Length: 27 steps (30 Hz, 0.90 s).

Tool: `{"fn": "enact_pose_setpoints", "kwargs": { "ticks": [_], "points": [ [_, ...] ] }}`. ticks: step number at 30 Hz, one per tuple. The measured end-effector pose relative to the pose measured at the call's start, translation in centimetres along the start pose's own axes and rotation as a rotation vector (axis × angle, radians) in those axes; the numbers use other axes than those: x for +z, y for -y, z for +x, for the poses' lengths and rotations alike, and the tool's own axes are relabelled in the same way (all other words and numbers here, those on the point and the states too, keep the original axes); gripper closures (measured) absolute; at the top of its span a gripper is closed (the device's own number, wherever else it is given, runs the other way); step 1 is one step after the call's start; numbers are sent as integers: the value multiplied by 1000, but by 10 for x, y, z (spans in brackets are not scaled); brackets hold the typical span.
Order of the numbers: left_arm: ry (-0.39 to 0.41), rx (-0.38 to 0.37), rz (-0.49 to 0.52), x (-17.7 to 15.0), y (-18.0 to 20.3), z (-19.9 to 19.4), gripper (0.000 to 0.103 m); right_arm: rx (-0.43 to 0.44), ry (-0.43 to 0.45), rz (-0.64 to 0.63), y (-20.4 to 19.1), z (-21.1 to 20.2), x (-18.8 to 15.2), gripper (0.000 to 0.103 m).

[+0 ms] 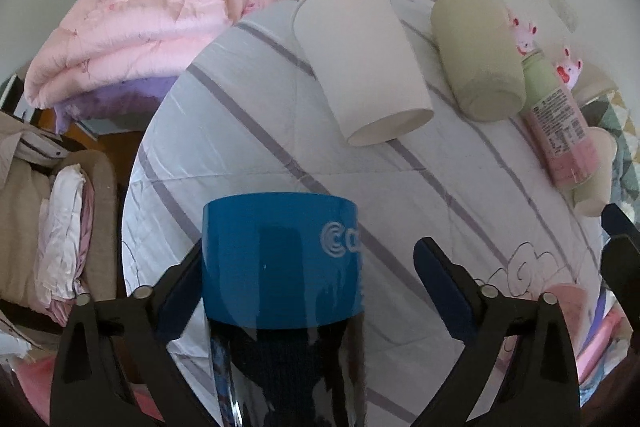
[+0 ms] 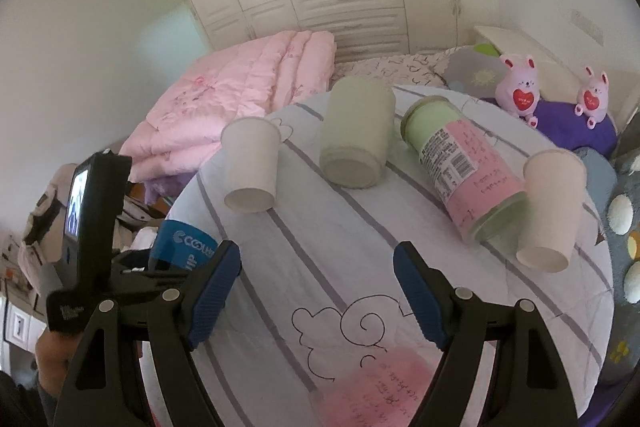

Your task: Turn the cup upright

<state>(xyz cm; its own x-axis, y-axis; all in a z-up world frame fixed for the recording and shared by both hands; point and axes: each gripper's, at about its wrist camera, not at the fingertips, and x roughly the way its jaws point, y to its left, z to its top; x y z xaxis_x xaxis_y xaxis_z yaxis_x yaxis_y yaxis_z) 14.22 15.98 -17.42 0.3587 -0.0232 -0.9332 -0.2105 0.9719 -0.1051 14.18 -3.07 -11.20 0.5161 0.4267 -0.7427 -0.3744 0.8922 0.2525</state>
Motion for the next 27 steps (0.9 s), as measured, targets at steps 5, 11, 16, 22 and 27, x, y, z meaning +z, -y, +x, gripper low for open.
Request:
{"fn": "enact_pose_setpoints", "kwargs": {
  "ticks": [5, 11, 16, 22, 27],
  "points": [
    [-30, 13, -9, -1, -5, 3, 33, 13, -6, 5, 5, 1, 1, 23],
    [19, -17, -35, -3, 0, -8, 34, 36, -22, 1, 9, -2, -2, 23],
    [110, -58, -22, -3, 18, -28, 34, 65, -25, -41, 9, -7, -7, 23],
    [205, -104, 19, 1, 44, -42, 34, 41, -17, -65, 14, -14, -13, 23],
    [281, -117, 55, -1, 66, -46, 34, 5, -5, -77, 21, -18, -12, 23]
  ]
}}
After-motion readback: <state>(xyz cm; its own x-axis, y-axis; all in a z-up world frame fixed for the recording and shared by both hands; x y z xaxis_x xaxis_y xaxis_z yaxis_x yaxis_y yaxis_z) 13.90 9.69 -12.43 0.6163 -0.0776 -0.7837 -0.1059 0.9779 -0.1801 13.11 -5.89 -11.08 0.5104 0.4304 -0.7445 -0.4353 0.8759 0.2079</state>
